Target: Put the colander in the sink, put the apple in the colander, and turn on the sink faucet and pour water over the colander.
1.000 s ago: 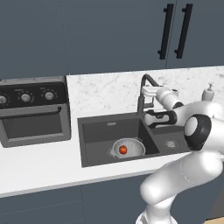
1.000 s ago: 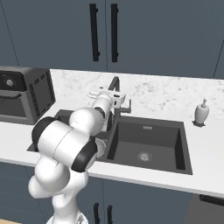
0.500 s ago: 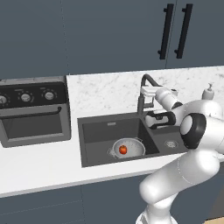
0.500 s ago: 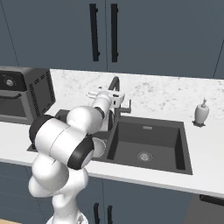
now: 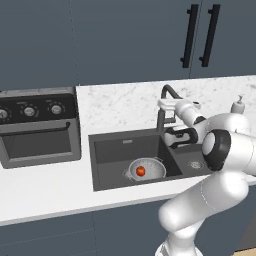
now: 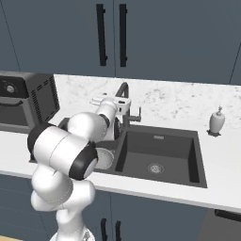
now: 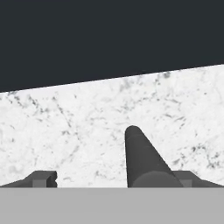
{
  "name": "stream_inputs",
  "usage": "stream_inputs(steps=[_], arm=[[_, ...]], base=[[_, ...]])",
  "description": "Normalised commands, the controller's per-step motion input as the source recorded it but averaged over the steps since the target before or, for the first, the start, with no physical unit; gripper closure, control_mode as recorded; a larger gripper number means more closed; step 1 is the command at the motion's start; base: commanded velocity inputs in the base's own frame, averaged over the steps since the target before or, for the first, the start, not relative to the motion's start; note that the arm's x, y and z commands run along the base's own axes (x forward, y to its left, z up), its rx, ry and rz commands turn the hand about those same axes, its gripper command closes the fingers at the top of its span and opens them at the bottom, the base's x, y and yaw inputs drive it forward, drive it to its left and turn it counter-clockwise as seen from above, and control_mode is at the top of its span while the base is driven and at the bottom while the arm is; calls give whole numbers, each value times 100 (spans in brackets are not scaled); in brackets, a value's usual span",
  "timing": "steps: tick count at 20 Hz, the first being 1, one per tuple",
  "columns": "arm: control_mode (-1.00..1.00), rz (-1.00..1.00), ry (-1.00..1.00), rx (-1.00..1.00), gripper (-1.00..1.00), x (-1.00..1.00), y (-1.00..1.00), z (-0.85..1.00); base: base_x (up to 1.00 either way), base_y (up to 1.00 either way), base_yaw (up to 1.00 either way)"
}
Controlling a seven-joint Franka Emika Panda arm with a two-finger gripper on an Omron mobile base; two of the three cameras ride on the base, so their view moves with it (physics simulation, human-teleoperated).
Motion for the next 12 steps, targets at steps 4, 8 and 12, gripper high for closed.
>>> stream_inputs(steps=[4,8,12], arm=[[-100,-1,-2,-1,-100,0,26,3],[-100,-3,-2,-1,-100,0,26,3],[-100,-5,-4,-1,-100,0,28,7]], base=[[0,0,0],[0,0,0],[0,0,0]])
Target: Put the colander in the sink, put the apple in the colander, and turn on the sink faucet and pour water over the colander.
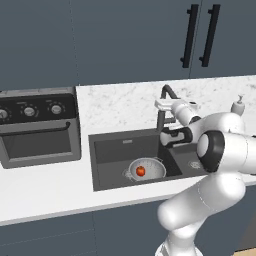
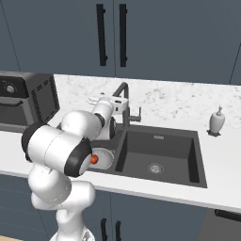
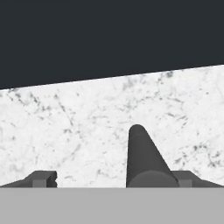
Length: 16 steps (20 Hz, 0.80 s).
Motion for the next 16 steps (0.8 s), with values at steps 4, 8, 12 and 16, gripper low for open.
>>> stream_inputs(steps=[4,8,12,16], arm=[[-100,-6,-4,-1,-100,0,31,9],[-100,-7,-4,-1,-100,0,31,9],[-100,-7,-2,-2,-100,0,35,7],[-100,-6,-2,-1,-100,0,30,6]], base=[[0,0,0],[0,0,0],[0,0,0],[0,0,0]])
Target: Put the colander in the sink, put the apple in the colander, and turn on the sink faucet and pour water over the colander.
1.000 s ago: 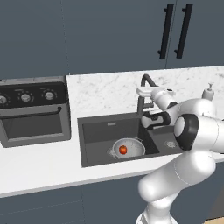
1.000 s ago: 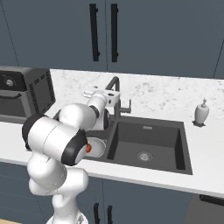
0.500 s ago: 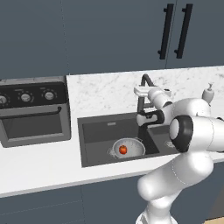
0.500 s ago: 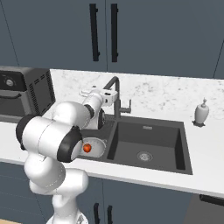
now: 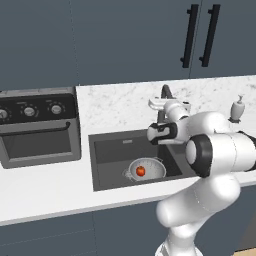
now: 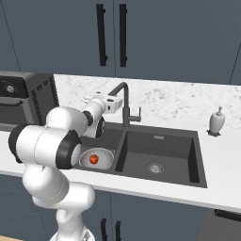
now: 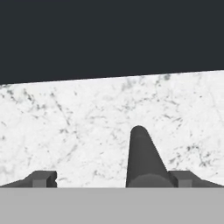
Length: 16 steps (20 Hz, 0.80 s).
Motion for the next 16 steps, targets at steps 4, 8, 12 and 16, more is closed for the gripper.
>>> stream_inputs(steps=[4,8,12,16], arm=[[-100,-6,-2,-1,-100,0,29,6],[-100,-6,-2,-1,-100,0,30,5],[-100,-5,-1,-1,-100,0,29,2],[-100,-5,0,0,-100,0,24,4]], base=[[0,0,0],[0,0,0],[0,0,0],[0,0,0]])
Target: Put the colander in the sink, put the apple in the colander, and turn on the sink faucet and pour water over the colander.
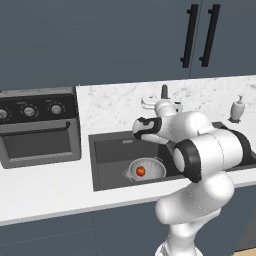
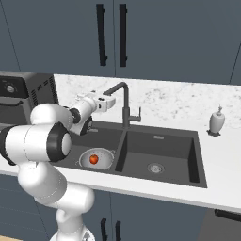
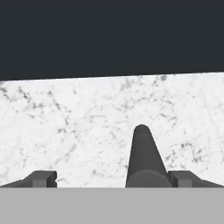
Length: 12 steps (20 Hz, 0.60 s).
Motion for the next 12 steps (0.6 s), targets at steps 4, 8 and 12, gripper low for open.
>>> stream_inputs(steps=[4,8,12], arm=[[-100,-4,0,0,-100,0,18,1],[-100,-3,0,0,-100,0,13,0],[-100,-2,0,0,-100,0,10,0]], base=[[0,0,0],[0,0,0],[0,0,0]])
